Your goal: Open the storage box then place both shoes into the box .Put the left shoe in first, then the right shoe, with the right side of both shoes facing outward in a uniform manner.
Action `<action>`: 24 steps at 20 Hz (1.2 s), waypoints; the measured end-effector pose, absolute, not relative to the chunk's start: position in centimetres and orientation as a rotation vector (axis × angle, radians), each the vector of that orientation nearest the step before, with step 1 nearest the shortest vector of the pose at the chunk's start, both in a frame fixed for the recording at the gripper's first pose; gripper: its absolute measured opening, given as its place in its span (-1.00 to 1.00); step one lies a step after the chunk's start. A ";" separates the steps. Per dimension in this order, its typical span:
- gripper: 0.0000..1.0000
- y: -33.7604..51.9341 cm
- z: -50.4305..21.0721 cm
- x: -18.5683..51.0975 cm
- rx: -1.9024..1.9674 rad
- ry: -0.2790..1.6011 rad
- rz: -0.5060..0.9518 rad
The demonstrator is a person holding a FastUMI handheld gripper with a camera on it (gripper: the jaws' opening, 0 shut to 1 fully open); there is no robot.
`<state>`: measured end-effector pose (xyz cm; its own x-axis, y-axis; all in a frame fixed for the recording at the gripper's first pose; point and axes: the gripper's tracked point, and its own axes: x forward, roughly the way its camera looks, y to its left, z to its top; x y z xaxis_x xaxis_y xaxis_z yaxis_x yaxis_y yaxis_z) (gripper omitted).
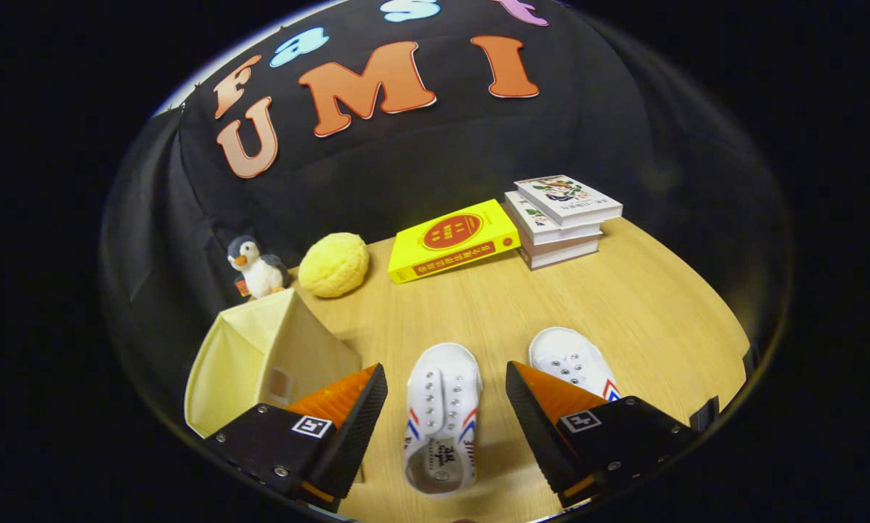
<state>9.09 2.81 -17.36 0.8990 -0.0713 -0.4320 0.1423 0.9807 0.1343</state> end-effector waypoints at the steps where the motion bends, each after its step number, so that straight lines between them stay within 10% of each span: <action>1: 0.97 2.4 -18.4 8.9 0.154 0.455 -0.121; 10: 0.69 3.4 -25.5 7.9 0.052 0.699 -0.012; 18: -0.41 5.4 -28.6 8.1 0.001 0.877 0.136; 24: -0.66 5.3 -29.5 8.3 0.125 0.931 0.203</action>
